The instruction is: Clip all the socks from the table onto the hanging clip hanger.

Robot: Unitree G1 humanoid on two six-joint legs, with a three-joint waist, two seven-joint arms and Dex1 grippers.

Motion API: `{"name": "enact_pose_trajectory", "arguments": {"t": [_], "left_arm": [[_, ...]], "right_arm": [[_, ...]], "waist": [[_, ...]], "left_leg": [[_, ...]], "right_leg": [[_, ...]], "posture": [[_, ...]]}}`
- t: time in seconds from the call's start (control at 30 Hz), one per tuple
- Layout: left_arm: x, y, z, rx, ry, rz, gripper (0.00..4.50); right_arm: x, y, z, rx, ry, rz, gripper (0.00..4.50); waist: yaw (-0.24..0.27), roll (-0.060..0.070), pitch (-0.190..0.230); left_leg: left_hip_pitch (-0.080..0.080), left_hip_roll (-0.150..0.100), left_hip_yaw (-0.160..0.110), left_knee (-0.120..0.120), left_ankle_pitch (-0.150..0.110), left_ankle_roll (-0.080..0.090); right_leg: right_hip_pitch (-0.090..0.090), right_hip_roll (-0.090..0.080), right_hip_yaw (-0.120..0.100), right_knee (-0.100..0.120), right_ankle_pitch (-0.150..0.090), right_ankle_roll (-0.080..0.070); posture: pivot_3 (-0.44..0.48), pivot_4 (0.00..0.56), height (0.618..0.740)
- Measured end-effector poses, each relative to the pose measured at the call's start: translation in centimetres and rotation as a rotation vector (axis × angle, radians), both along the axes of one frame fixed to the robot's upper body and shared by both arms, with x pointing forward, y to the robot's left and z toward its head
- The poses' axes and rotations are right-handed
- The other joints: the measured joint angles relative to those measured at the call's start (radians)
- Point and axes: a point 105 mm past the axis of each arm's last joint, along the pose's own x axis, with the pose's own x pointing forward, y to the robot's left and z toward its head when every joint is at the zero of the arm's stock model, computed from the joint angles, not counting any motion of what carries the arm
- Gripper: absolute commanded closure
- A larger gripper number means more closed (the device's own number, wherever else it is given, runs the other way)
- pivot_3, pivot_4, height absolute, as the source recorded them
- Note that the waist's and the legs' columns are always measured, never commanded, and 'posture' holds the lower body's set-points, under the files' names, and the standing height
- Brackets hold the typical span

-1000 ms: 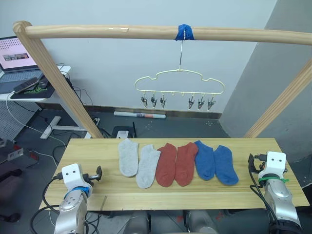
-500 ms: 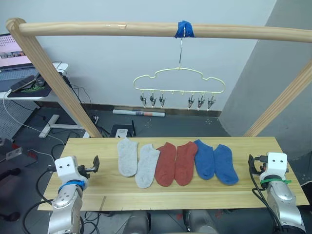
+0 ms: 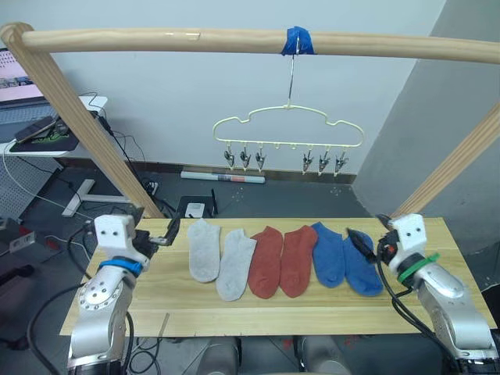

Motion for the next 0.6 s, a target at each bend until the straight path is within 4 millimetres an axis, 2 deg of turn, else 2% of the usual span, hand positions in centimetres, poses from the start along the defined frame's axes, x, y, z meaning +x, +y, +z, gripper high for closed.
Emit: {"name": "enact_pose_trajectory", "arguments": {"t": [0.13,0.23,0.3,0.37,0.6], "left_arm": [[2.0,-2.6,1.9,-0.029,-0.061,-0.059,0.04],[3.1,-4.7,3.4,-0.044,-0.117,-0.1,0.04],[3.7,-5.5,4.3,-0.049,-0.147,-0.12,0.04],[4.4,-5.8,4.9,-0.051,-0.167,-0.124,0.04],[6.3,-7.6,5.5,-0.072,-0.188,-0.167,0.04]], "right_arm": [[-0.8,7.6,2.8,0.143,-0.008,0.322,0.0],[-0.9,11.0,6.2,0.195,-0.085,0.47,0.0],[-0.8,11.8,7.4,0.193,-0.126,0.512,0.0],[-0.6,12.4,7.8,0.194,-0.136,0.537,0.0],[1.5,13.8,9.4,0.218,-0.185,0.53,0.0]], "waist": [[-0.002,0.0,0.0],[-0.005,-0.001,0.001],[-0.006,-0.001,0.001],[-0.006,-0.001,0.001],[-0.026,-0.001,0.001]], "left_leg": [[-0.008,0.002,-0.001,0.001,0.0,-0.001],[-0.009,0.003,-0.001,0.001,0.0,-0.001],[-0.009,0.002,-0.001,0.001,0.0,-0.001],[-0.009,0.002,-0.001,0.001,0.0,-0.001],[-0.009,0.003,-0.001,0.002,0.0,-0.001]], "right_leg": [[-0.009,0.004,0.0,0.002,0.004,0.006],[-0.009,0.004,0.0,0.001,0.004,0.006],[-0.009,0.004,0.0,0.001,0.004,0.006],[-0.009,0.005,0.0,0.001,0.004,0.006],[-0.01,0.006,0.0,0.001,0.005,0.006]], "posture": [[-0.111,0.174,0.74],[-0.123,0.169,0.74],[-0.131,0.166,0.74],[-0.139,0.163,0.74],[-0.158,0.157,0.74]]}}
